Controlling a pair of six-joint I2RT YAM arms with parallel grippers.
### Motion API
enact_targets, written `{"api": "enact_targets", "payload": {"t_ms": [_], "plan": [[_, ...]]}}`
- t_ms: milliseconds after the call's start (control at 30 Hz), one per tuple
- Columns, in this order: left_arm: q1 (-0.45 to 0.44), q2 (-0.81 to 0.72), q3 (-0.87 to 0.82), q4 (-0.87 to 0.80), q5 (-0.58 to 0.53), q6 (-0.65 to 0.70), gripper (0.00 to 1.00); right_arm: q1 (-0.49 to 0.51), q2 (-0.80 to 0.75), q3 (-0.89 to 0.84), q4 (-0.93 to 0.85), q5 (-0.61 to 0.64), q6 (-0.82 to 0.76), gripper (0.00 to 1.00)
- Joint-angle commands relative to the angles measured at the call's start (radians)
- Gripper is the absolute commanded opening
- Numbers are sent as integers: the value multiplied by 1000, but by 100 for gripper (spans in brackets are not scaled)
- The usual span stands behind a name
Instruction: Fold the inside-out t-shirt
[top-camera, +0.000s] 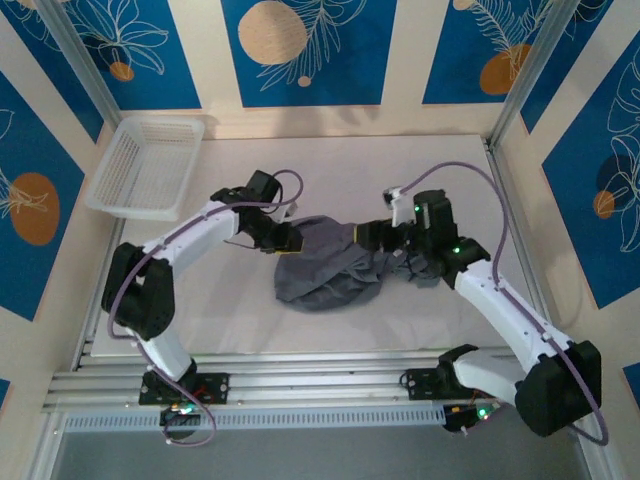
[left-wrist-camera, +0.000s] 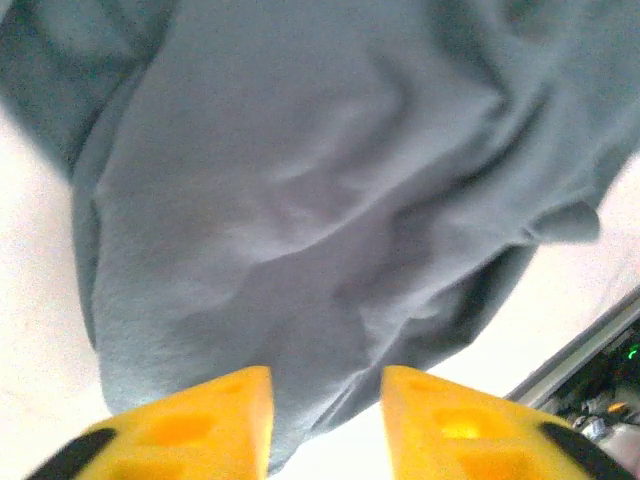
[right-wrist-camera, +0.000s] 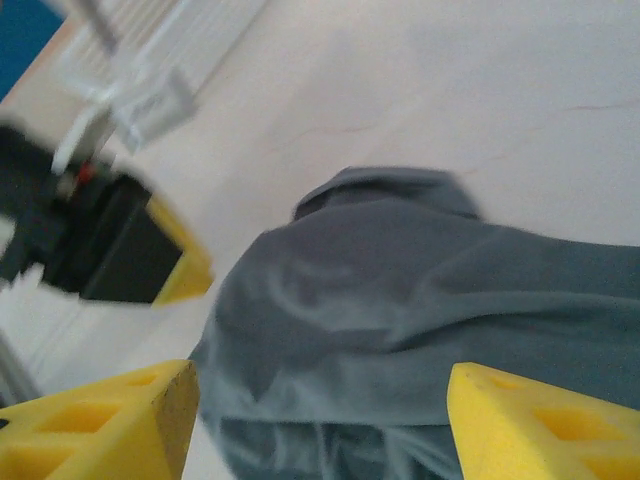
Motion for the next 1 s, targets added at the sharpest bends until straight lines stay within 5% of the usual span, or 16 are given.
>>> {"api": "enact_targets", "payload": {"t_ms": [0, 167, 300, 400, 500, 567, 667, 700, 833, 967], "plan": [[-137, -29, 37, -11, -92, 144, 50, 27, 28, -49, 3, 50, -78, 67], [-286, 31, -36, 89, -353, 260, 74, -32, -6, -97, 9, 107, 48, 66], [-324, 125, -39, 187, -415, 319, 87, -79, -37, -106, -5, 80, 67, 66], [-325, 175, -16, 213, -547, 314, 84, -88, -61, -106, -34, 98, 74, 65], [-315, 224, 39, 183, -636, 312, 67, -91, -92, -127, -49, 146, 118, 65], [-291, 236, 70, 157, -563, 297, 49, -93, -110, -140, -50, 155, 135, 63], [-241, 175, 60, 144, -398, 238, 5, -94, -133, -156, -41, 133, 123, 57], [-217, 143, 52, 142, -312, 210, 0, -94, -139, -161, -35, 114, 109, 55], [-131, 40, 40, 146, 63, 100, 0, -86, -146, -181, 21, -22, 38, 51], [-93, 0, 64, 104, 184, 63, 0, -63, -122, -228, 152, -117, 35, 53]]}}
